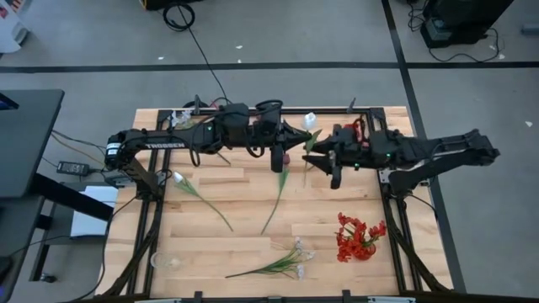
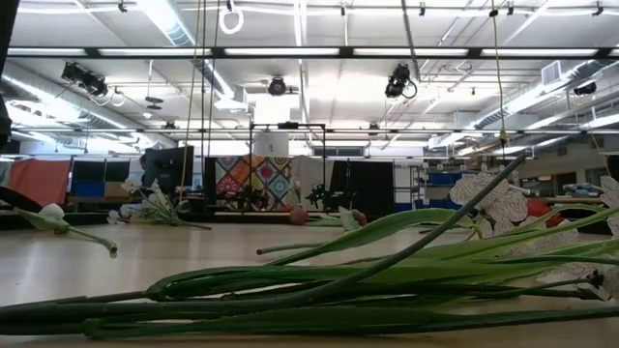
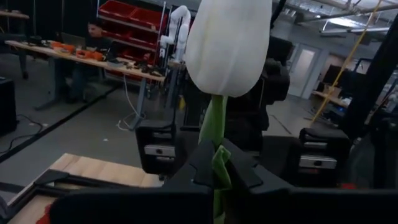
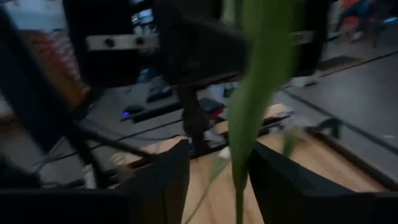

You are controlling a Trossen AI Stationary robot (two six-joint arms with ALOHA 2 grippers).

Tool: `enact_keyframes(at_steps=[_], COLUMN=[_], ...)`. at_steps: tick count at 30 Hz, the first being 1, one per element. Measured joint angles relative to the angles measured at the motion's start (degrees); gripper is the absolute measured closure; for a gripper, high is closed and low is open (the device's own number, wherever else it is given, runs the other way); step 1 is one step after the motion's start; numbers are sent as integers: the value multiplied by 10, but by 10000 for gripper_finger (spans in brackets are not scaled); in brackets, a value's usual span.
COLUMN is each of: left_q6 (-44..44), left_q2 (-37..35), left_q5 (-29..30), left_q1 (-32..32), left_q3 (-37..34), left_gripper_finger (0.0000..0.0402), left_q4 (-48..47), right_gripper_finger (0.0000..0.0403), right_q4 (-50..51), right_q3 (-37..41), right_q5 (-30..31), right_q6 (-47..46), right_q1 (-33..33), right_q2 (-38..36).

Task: Sort flowers into vase by color
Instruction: Put the right white flower into the red vase

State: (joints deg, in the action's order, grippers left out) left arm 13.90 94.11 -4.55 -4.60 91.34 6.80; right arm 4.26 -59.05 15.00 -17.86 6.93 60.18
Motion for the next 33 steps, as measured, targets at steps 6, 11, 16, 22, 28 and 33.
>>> enact_keyframes(at_steps=[6,11,16,22,28,33], left_q6=[3,4,3,2,0,43], left_q2=[0,0,-7,-30,-28,-17], left_q5=[1,3,4,3,3,38], left_q1=[0,0,-8,-10,2,18], left_q3=[0,0,-2,-1,-1,-2], left_gripper_finger=[388,384,345,284,270,269], left_q4=[-28,-48,-75,-153,-209,-231], right_gripper_finger=[318,385,387,387,387,388], right_q4=[-4,23,124,240,346,352], right_q3=[0,0,0,0,0,0], right_q5=[15,32,127,185,179,194], right_q6=[-16,-36,-56,-74,-122,-141], right_q1=[-12,-15,12,103,231,355], right_q2=[6,-2,-34,-117,-190,-213])
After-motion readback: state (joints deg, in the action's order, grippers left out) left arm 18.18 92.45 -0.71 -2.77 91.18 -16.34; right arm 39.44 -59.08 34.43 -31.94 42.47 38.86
